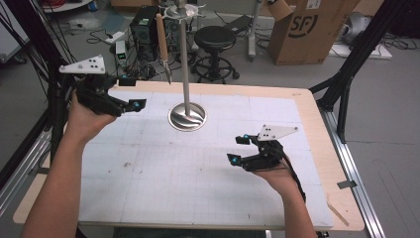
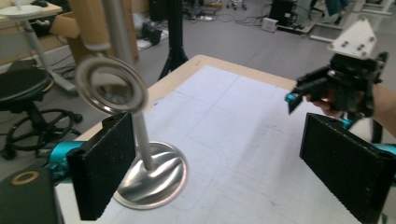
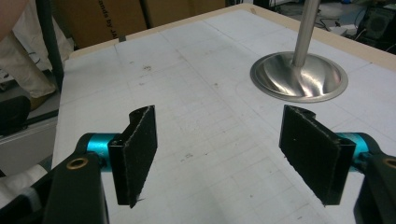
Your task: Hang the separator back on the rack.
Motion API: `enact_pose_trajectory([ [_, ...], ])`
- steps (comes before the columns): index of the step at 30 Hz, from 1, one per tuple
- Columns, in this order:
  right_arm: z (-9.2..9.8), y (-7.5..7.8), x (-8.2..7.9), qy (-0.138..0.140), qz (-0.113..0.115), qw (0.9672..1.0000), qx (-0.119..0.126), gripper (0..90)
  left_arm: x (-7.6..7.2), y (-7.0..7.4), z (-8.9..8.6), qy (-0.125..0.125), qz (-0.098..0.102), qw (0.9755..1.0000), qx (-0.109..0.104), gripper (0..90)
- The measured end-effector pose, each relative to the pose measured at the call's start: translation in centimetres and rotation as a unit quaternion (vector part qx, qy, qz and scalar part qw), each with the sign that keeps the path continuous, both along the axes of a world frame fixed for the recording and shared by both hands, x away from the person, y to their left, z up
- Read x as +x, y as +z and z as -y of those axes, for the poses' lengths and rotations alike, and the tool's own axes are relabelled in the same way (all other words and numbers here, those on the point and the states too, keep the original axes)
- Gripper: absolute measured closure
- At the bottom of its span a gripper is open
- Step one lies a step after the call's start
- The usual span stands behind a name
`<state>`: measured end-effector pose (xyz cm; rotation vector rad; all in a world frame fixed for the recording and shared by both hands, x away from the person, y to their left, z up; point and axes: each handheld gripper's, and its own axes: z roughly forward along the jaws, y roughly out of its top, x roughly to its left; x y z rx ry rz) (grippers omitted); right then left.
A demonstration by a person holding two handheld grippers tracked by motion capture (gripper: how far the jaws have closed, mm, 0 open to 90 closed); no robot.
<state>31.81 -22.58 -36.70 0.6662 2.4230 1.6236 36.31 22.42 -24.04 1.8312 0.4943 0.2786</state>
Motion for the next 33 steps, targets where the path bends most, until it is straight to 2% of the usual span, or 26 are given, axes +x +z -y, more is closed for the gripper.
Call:
enact_pose_trajectory([
  [4,0.1,0.0,0.0,-0.001,0.0,1.0,0.003,26.5,-1.0,-1.3,0.2,-0.005,-0.005,1.0,0.004,7.9],
  [12,0.3,0.0,0.2,-0.006,0.0,1.0,0.004,25.8,-1.7,-3.2,0.2,-0.008,-0.009,0.9999,0.006,6.5],
  [24,1.0,-0.5,0.7,-0.019,-0.012,0.9997,0.008,23.2,-2.5,-7.7,-0.1,0.007,-0.019,0.9998,-0.008,1.6],
  [30,1.5,-1.0,1.0,-0.035,-0.018,0.9992,0.003,20.5,-3.3,-9.3,0.1,0.013,-0.019,0.9997,-0.003,1.6],
  [33,1.8,-1.2,1.2,-0.041,-0.023,0.9989,0.008,18.4,-3.6,-10.2,0.0,0.011,-0.019,0.9997,-0.012,1.6],
])
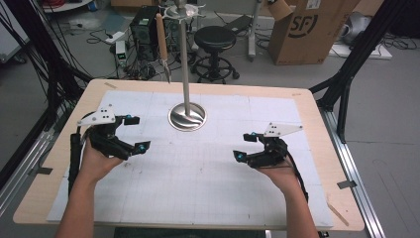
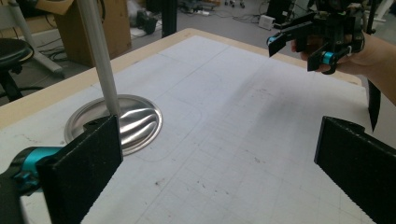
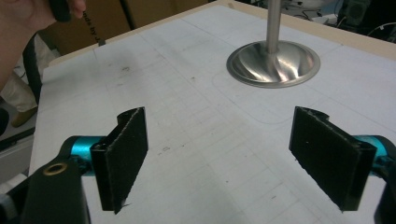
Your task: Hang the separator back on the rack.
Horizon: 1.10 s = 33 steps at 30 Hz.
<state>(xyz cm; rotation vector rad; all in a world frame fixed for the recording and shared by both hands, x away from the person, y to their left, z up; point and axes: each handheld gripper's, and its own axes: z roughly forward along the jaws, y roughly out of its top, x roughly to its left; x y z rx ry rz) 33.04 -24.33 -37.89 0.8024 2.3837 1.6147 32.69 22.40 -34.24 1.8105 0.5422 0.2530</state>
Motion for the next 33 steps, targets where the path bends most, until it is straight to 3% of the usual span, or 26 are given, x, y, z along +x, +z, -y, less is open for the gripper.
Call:
enact_pose_trajectory([
  [4,0.3,-0.3,0.0,-0.006,-0.004,1.0,-0.001,17.2,0.2,-1.3,0.0,0.001,-0.015,0.9999,0.003,1.6],
  [9,0.5,-0.4,0.2,-0.006,-0.006,1.0,0.005,16.8,-0.2,-2.3,0.4,0.001,-0.013,0.9998,0.013,1.6],
  [33,0.0,-0.6,0.1,0.001,-0.006,0.9999,-0.012,16.8,-0.1,-2.9,0.4,0.006,-0.024,0.9996,0.015,1.6],
])
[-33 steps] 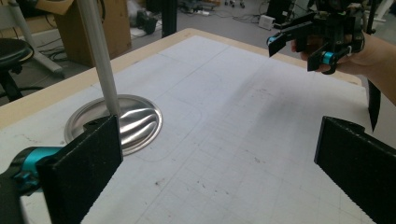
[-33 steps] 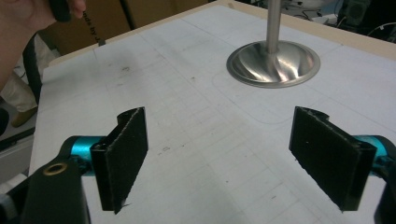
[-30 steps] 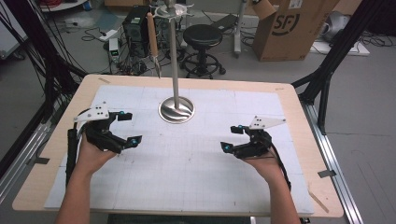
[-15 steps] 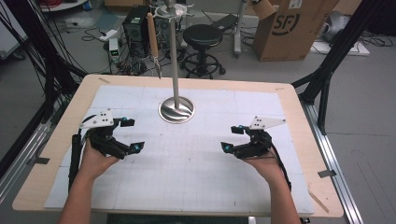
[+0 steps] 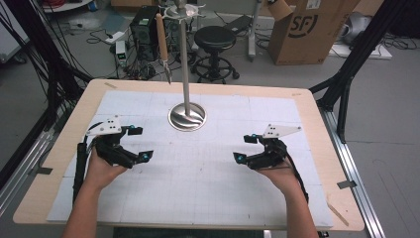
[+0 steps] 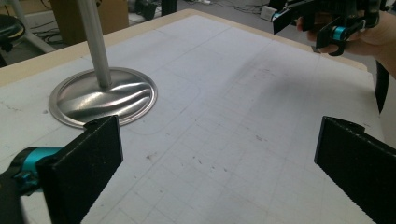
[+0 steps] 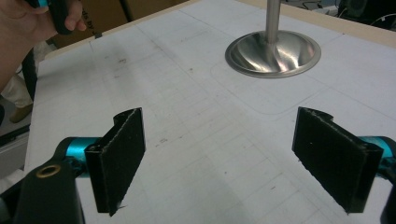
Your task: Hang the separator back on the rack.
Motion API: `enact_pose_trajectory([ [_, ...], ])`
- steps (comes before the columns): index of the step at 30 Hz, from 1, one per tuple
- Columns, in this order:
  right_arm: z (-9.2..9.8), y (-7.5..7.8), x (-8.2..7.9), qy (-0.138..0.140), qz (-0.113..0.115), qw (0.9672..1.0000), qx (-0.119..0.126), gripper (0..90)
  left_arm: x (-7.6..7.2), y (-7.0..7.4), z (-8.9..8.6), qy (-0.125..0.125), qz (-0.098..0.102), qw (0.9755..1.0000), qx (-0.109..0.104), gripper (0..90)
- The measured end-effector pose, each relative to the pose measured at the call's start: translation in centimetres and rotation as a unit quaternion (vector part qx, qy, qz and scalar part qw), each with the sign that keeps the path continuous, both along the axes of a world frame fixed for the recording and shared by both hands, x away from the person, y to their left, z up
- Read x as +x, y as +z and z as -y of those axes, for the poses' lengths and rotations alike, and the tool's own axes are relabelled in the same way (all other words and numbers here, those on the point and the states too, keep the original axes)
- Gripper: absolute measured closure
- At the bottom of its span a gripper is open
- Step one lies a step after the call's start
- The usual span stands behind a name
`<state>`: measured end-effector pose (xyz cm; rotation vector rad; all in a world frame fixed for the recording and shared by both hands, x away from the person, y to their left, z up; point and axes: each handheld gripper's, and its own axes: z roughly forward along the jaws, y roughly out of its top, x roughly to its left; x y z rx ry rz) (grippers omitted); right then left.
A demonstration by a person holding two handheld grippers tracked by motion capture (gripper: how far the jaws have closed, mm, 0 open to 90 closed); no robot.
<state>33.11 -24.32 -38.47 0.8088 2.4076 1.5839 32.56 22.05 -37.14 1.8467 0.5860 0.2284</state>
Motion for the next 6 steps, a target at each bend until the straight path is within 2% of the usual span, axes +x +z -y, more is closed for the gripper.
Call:
enact_pose_trajectory([
  [6,0.02,0.04,-0.01,0.0,0.001,1.0,0.001,16.8,-0.06,0.09,-0.06,-0.003,0.002,1.0,-0.003,1.6],
])
